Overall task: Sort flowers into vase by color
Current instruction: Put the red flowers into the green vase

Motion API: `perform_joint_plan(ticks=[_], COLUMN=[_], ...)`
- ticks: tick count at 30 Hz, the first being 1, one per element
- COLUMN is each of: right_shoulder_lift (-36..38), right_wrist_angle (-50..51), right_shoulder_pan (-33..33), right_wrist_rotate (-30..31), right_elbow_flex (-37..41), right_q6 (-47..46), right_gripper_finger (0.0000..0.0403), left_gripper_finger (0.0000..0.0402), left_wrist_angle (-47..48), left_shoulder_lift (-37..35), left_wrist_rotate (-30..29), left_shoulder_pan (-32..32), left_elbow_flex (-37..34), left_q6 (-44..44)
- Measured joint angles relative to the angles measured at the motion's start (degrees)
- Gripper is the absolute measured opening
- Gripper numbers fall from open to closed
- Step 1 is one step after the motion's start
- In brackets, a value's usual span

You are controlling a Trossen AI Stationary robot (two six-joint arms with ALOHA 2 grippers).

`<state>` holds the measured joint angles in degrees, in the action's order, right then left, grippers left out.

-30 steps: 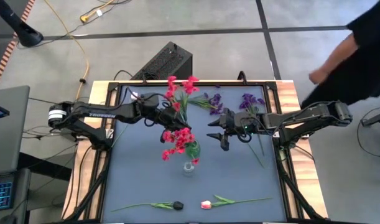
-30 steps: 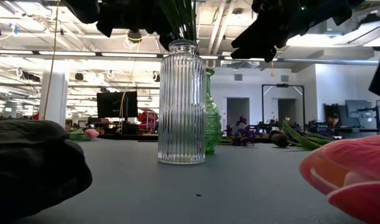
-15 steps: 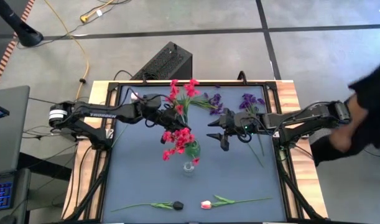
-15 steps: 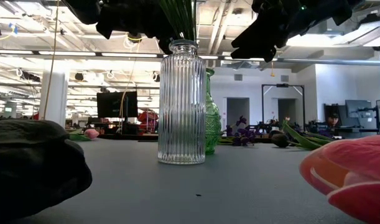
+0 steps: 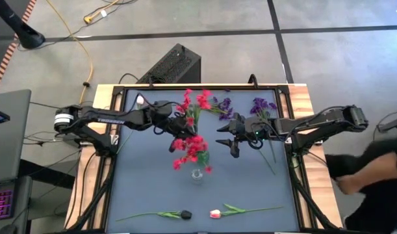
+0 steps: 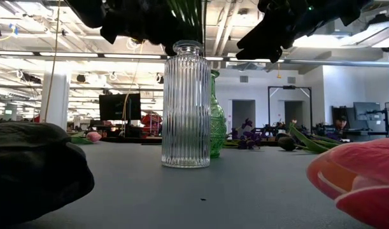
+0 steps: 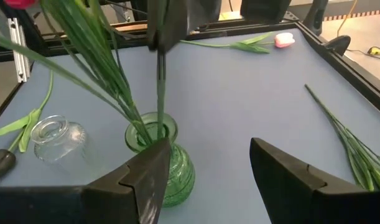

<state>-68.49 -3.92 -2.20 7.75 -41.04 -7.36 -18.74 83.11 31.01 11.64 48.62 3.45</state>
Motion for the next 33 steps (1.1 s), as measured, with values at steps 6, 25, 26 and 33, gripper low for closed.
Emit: perform_joint_plan(ticks=[6, 25, 26, 33], right_shoulder_lift=[0.0, 0.0, 0.0, 0.0], right_wrist_angle=[0.01, -0.01, 0.0, 0.04], right_shoulder_pan=[0.04, 0.02, 0.02, 0.02], right_wrist_rotate=[0.0, -0.11, -0.11, -0.13], right_elbow_flex=[0.0, 0.0, 0.0, 0.0], right_q6=[0.29, 0.31, 0.33, 0.33], right_gripper_finger=[0.0249, 0.0249, 0.0249, 0.0249], left_gripper_finger=[0.0, 0.0129, 0.0137, 0.0157], left_wrist_angle=[-1.12, 12.97, 16.13, 34.16], left_shoulder_lift=[0.52, 0.48, 0.48, 0.44], left_wrist_rotate=[0.03, -0.03, -0.03, -3.85], left_shoulder_pan=[-0.02, 0.0, 0.0, 0.0], left_elbow_flex=[0.11, 6.2, 7.54, 15.67], left_q6=[0.52, 2.04, 3.16, 10.43])
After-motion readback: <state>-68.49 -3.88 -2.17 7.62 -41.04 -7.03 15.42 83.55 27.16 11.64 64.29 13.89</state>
